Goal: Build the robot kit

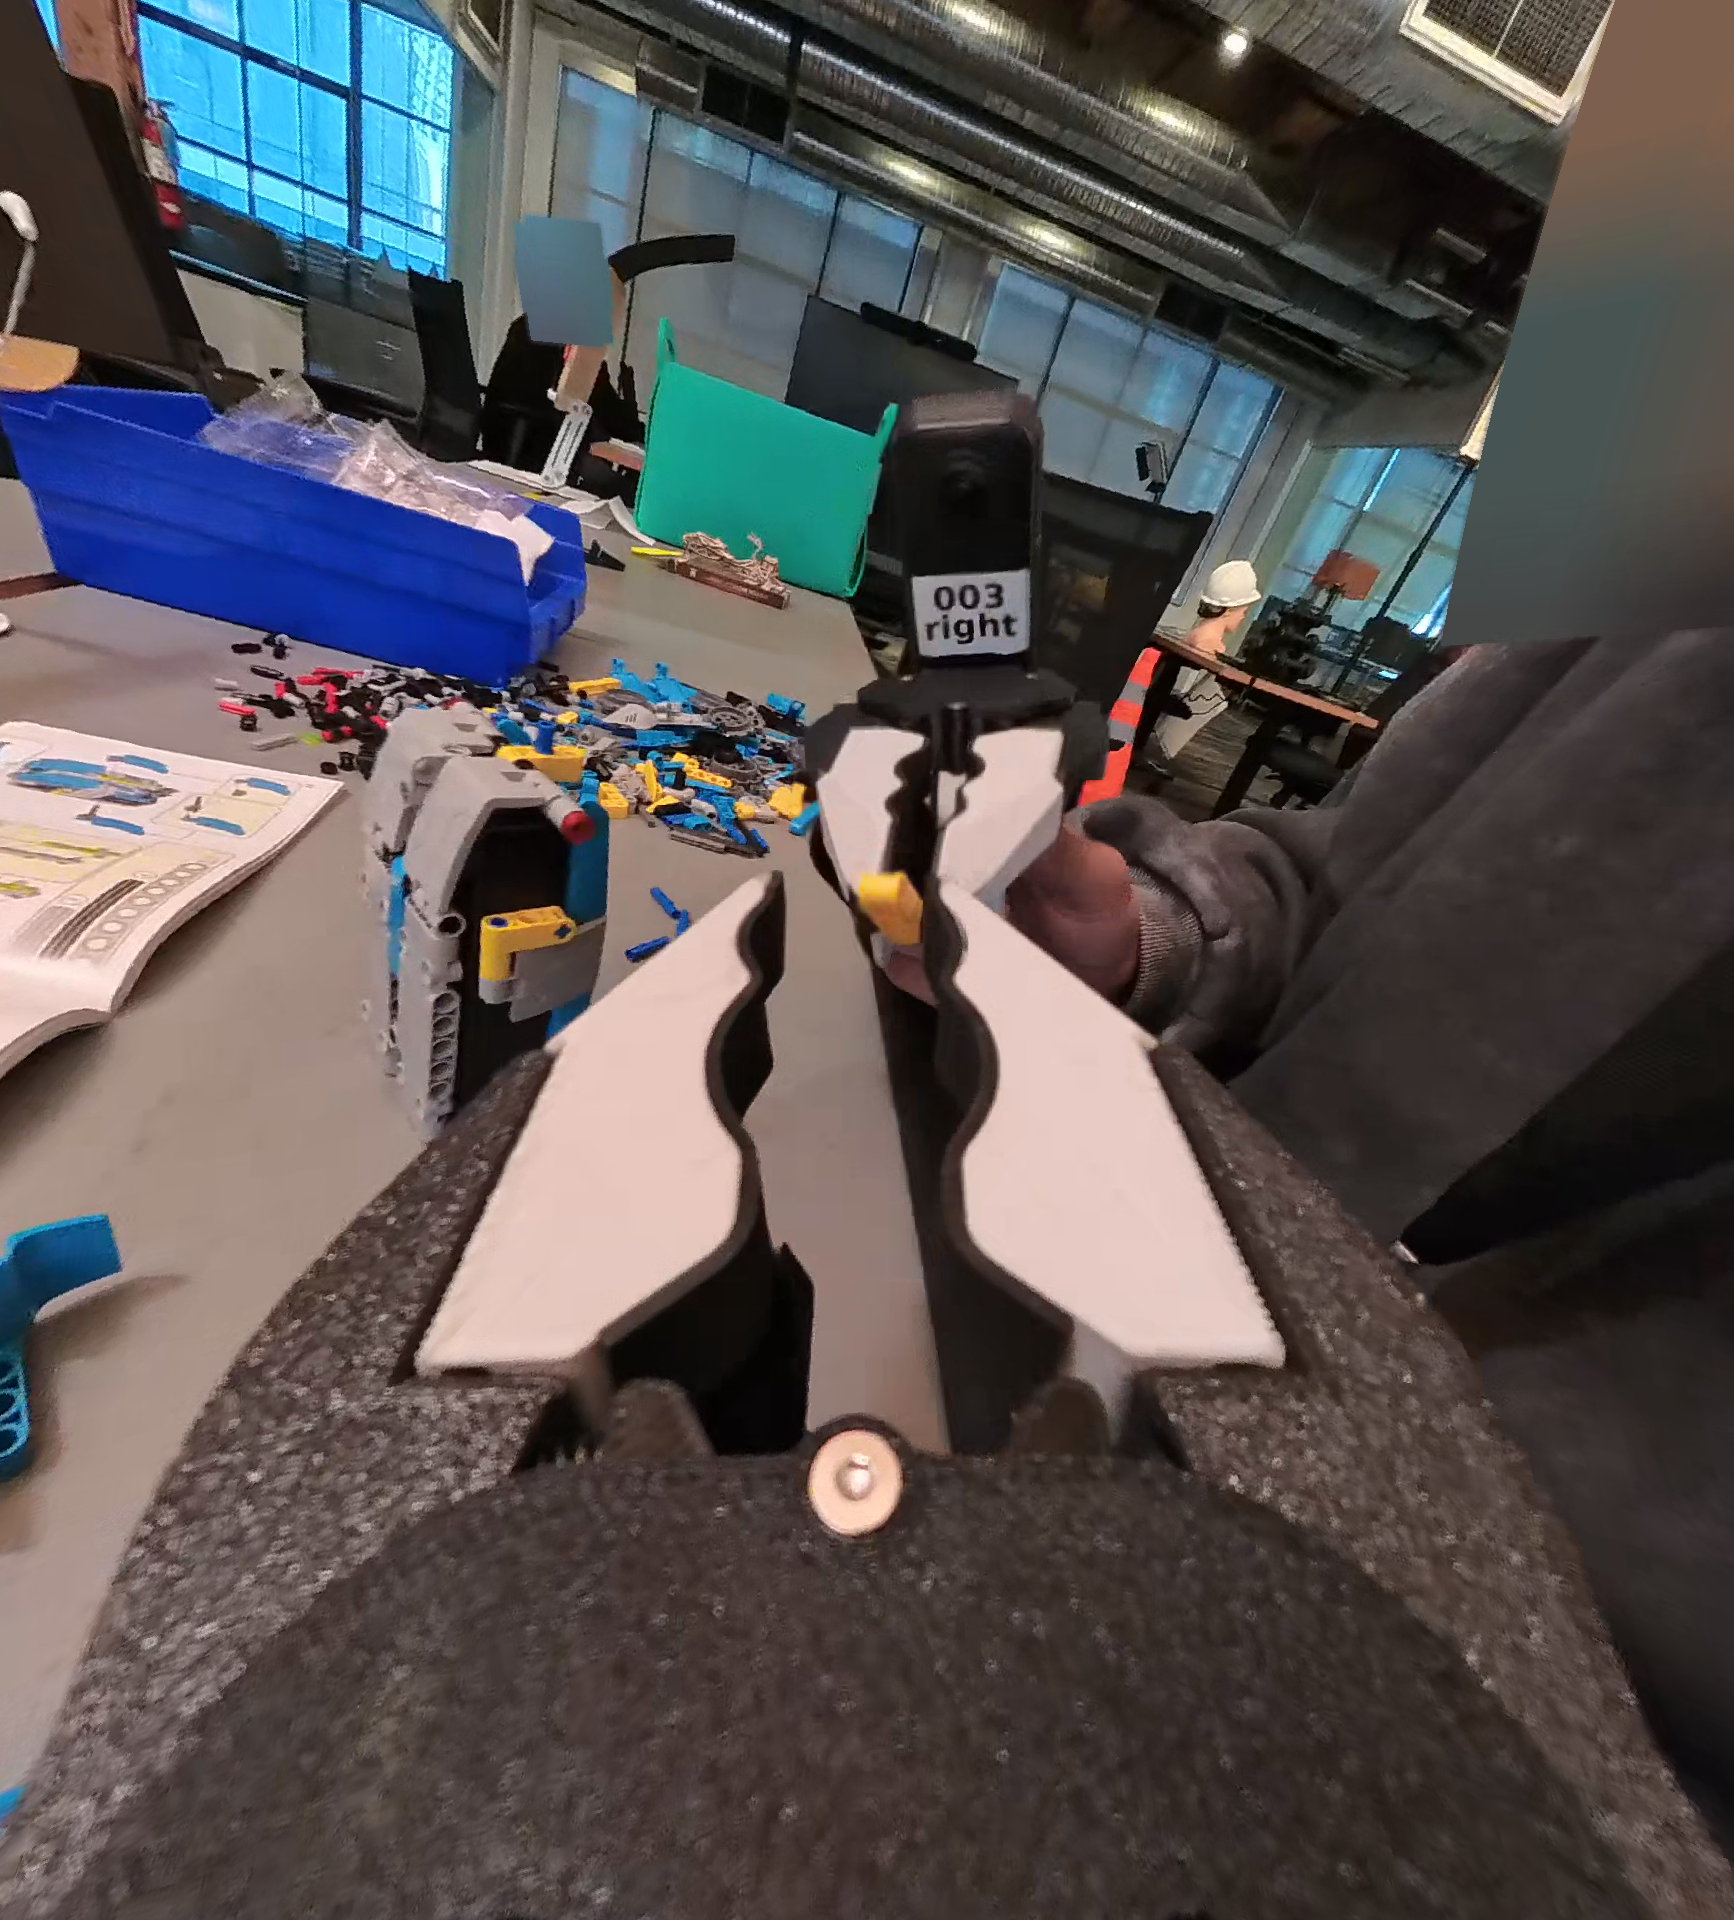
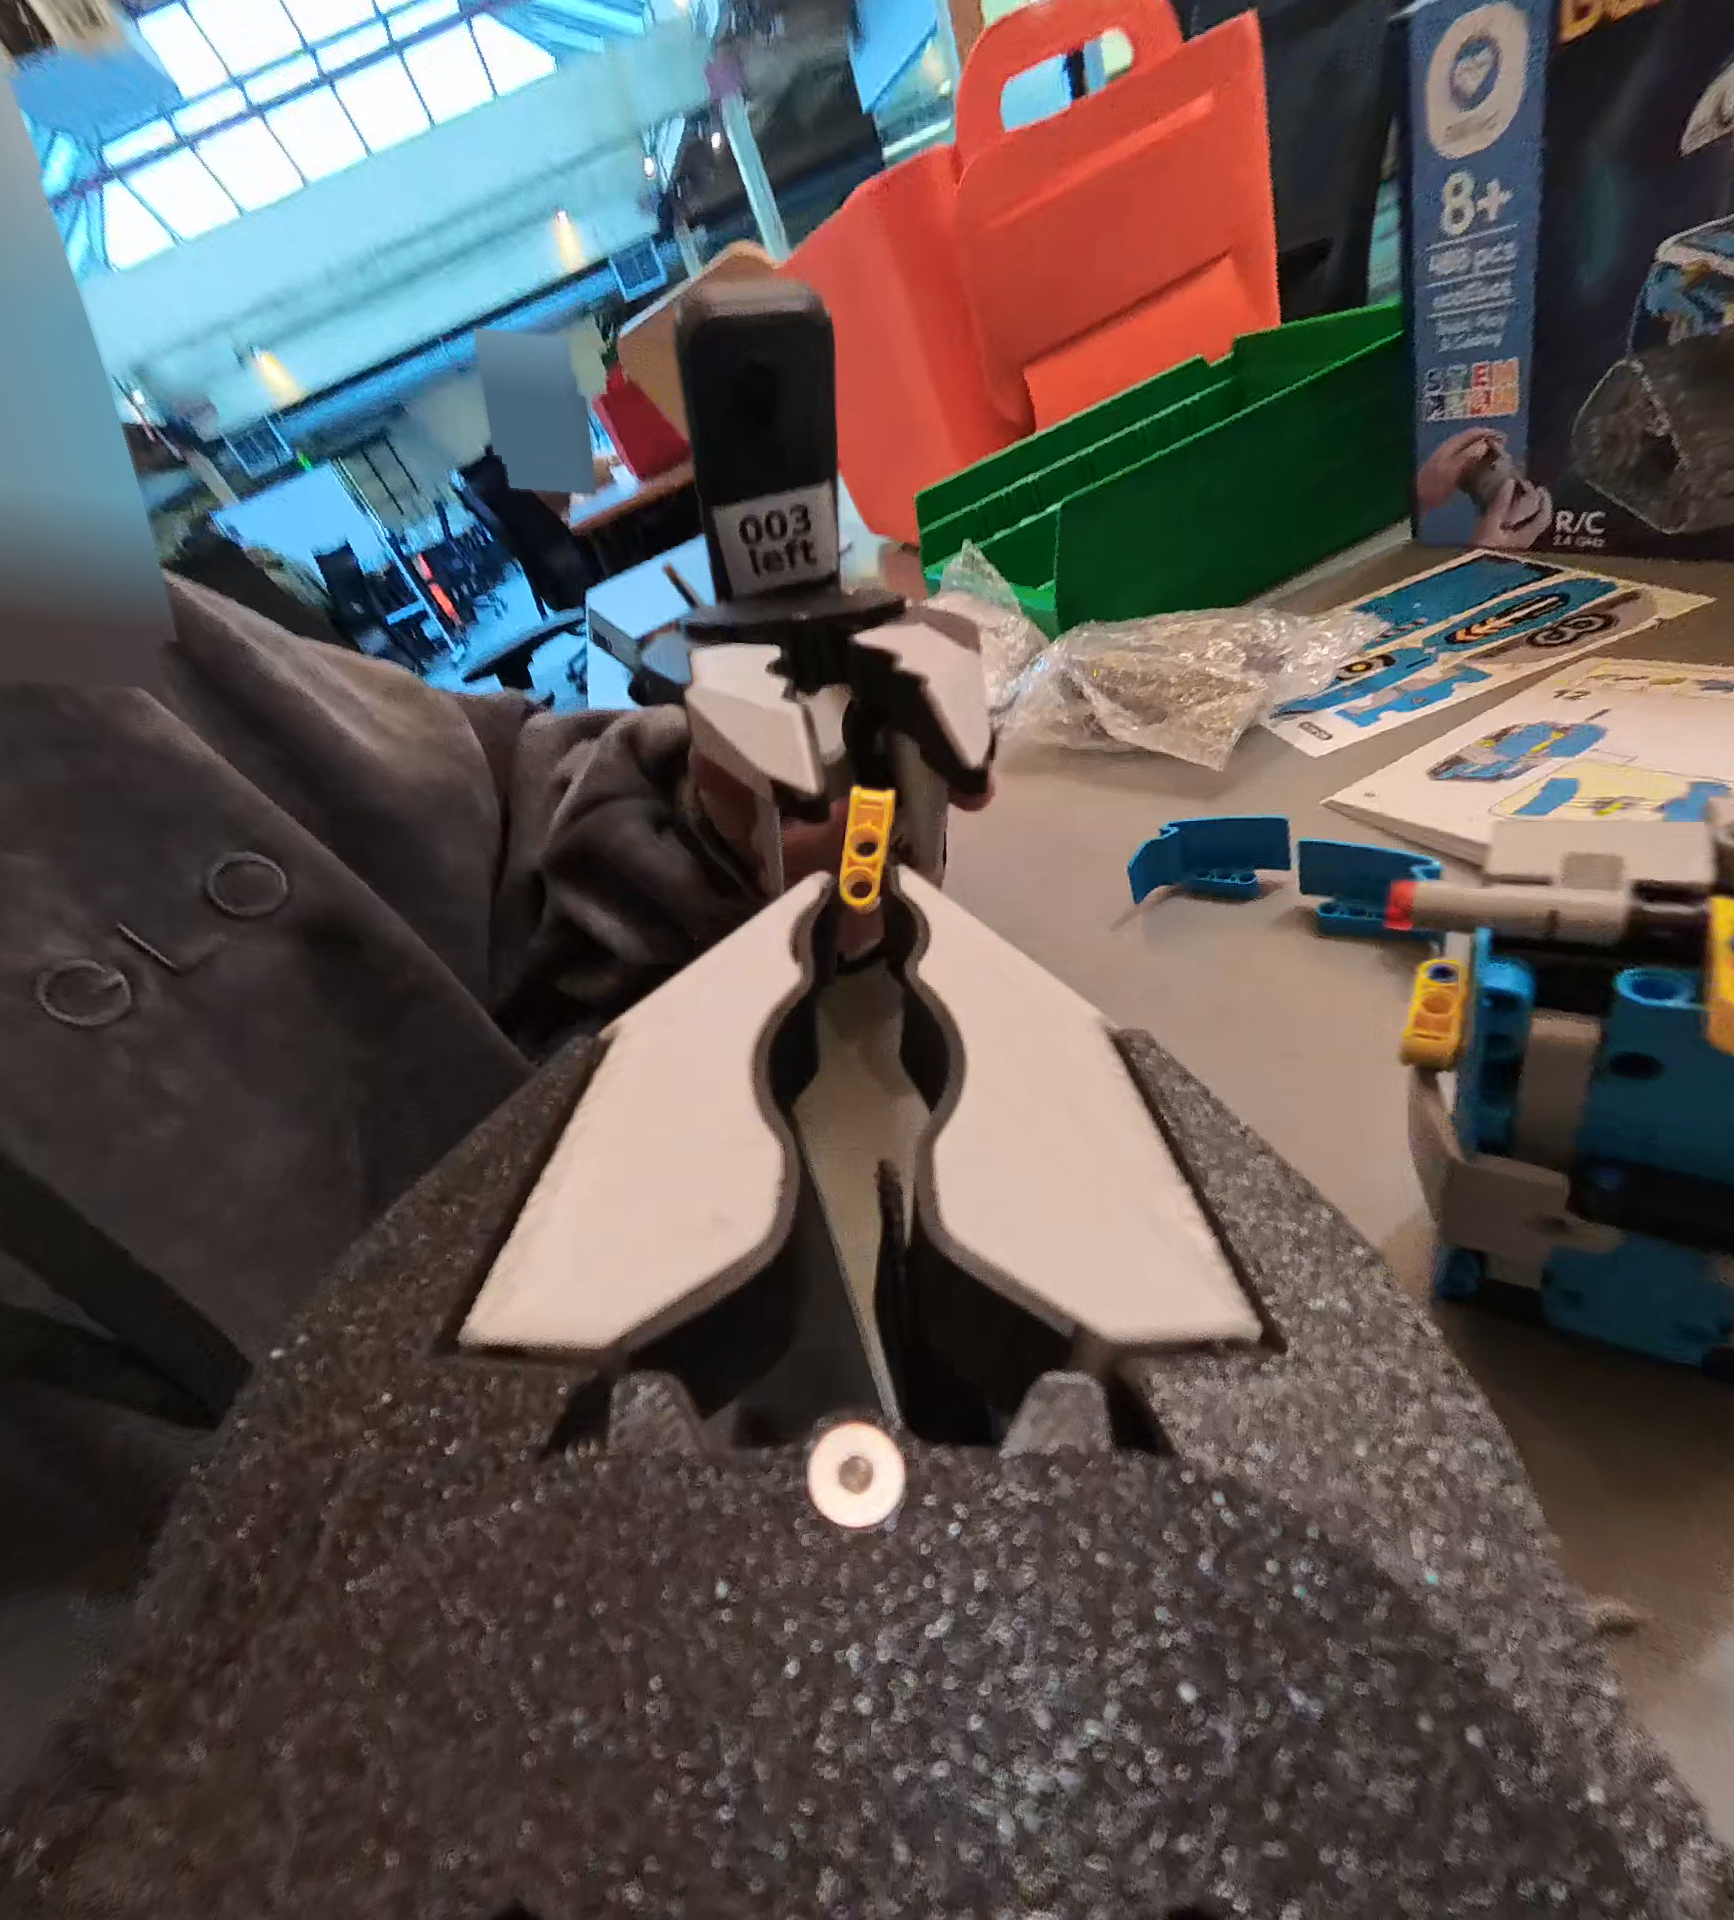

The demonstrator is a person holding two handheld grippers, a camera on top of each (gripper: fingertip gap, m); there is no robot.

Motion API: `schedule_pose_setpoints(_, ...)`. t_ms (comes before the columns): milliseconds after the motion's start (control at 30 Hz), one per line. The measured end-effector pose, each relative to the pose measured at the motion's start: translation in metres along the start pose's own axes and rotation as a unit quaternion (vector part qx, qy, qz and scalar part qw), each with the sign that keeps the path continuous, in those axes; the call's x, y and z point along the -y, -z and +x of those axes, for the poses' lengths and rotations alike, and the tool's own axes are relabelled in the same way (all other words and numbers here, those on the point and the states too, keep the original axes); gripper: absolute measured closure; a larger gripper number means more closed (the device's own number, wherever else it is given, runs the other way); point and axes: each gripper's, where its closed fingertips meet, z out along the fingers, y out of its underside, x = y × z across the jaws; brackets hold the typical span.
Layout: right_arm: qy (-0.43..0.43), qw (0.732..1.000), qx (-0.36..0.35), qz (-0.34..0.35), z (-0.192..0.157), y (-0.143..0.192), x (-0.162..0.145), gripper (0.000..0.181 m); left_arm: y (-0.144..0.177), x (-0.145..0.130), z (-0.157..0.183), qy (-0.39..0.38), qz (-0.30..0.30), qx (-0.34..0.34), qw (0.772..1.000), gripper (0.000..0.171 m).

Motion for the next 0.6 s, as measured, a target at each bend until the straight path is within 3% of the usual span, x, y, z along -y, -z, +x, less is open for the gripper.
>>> schedule_pose_setpoints(267, 0.005, 0.999, 0.034, -0.004, -0.013, 0.000, -0.002, 0.174, -0.003, -0.013, 0.021, -0.013, -0.032, -0.054, 0.998, 0.164)
schedule_pose_setpoints(600, -0.008, 0.996, 0.072, -0.059, -0.020, 0.003, -0.021, 0.174, -0.004, -0.020, 0.026, -0.032, -0.044, -0.064, 0.996, 0.152)
